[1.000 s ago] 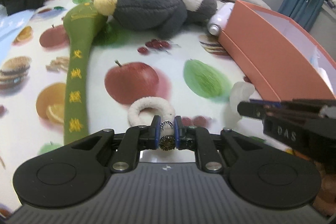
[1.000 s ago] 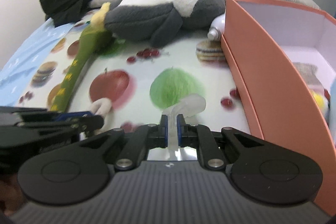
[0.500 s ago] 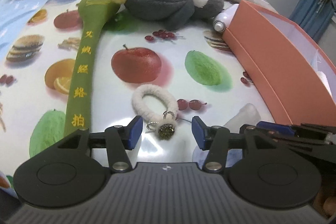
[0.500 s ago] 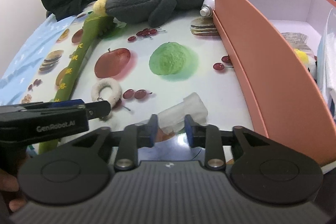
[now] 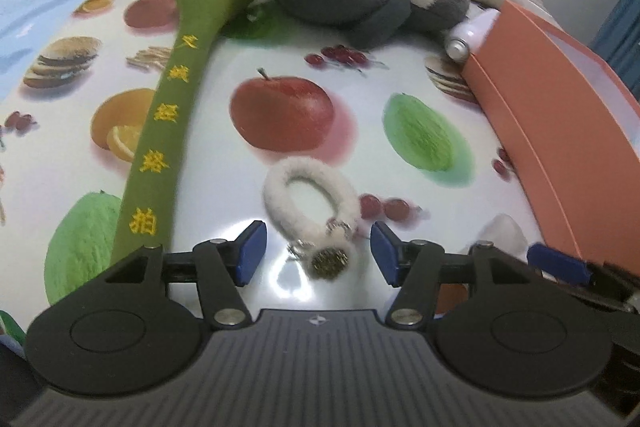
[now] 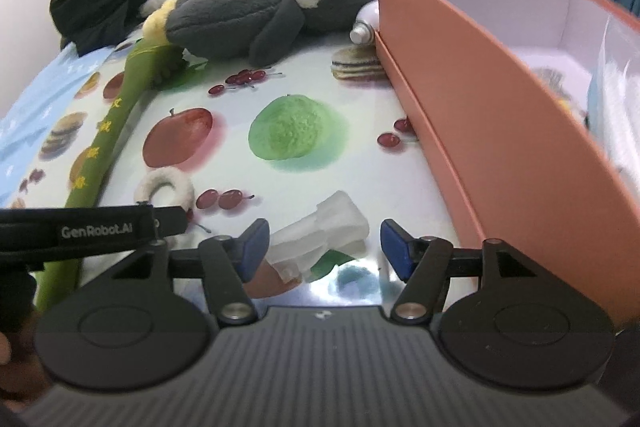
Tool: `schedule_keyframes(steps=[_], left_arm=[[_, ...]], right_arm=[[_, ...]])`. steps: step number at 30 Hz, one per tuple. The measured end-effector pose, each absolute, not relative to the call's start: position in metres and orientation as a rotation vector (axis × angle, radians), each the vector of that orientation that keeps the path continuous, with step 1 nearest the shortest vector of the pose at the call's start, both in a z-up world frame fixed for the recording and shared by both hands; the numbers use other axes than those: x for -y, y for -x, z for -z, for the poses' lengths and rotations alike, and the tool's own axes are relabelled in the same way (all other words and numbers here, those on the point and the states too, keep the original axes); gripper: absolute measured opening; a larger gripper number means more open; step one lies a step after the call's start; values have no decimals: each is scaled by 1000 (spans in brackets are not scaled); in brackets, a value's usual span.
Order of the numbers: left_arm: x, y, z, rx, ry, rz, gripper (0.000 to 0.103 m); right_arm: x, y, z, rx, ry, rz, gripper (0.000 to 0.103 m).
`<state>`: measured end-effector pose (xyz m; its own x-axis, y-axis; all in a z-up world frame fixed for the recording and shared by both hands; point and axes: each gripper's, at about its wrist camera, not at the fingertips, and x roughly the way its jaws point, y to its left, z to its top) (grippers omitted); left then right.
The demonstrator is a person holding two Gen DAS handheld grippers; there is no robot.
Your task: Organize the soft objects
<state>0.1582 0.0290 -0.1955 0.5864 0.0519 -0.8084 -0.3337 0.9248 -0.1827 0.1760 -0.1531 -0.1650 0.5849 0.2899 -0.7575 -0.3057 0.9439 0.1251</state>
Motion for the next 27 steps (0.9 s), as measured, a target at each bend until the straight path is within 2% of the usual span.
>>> schedule_keyframes(steps=[7, 12, 14, 15, 16, 19, 21, 23, 27], left_arm=[[-24, -168, 201, -909, 274, -274, 64], [-17, -169, 204, -907, 194, -267, 63], [-14, -168, 205, -906, 178, -267, 62], [-14, -168, 205, -903, 176, -265, 61], [-14, -167, 205, -901, 174, -261, 60], [-12, -165, 205, -894, 165, -239, 46], [-11, -165, 204, -894, 161, -219, 31], [-10, -164, 204, -894, 169, -201, 22], [-13, -158, 203, -888, 190, -181, 19]], right_arm=[[149, -180, 174, -885, 23, -391, 63], [143, -181, 175, -873, 66, -411, 56], [143, -180, 175, -862, 77, -413, 49], [142, -178, 174, -853, 90, -416, 42], [142, -177, 173, -843, 110, -414, 30], [143, -177, 169, -832, 133, -413, 27], [145, -180, 167, -836, 122, -409, 26], [148, -180, 164, -838, 110, -407, 25], [147, -176, 158, -829, 114, -396, 25]])
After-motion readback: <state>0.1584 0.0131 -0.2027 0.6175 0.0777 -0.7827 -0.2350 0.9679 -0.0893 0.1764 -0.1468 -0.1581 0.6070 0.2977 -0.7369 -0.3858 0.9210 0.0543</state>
